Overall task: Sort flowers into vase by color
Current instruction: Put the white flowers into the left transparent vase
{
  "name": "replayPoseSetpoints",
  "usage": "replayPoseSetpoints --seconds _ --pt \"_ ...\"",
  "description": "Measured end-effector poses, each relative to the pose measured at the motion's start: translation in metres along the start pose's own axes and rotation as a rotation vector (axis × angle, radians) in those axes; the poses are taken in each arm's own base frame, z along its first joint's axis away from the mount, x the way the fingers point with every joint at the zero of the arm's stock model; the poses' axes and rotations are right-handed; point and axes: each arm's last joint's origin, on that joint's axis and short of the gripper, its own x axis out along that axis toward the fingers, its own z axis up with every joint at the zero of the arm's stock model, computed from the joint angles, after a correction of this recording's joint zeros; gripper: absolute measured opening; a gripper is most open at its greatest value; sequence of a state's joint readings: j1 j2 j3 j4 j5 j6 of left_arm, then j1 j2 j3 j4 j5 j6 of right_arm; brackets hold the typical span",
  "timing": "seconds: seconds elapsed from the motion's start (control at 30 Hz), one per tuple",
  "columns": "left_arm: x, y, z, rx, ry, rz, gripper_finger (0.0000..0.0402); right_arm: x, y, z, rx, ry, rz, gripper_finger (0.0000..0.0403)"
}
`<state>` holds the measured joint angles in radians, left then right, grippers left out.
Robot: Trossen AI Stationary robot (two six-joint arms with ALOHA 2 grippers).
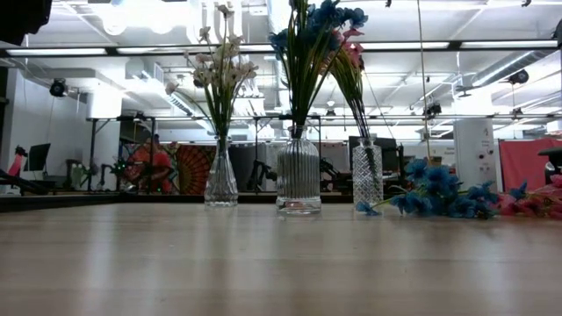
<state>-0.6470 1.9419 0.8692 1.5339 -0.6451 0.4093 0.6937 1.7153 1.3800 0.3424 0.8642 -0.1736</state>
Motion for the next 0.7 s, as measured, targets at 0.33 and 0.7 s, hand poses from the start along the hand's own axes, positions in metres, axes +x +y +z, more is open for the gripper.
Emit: replayPoseSetpoints --seconds 0.33,0.7 --pt "0.0 0.002 -0.001 -0.02 0.022 0.047 0.0034 -0.001 -0.003 0.003 -0.033 -0.002 -0.003 0.0021" --pt "-0.006 0.009 -0.006 0.046 0.162 0.287 0.0182 -0.011 -0.024 0.024 -0.047 0.028 -0.005 0.0027"
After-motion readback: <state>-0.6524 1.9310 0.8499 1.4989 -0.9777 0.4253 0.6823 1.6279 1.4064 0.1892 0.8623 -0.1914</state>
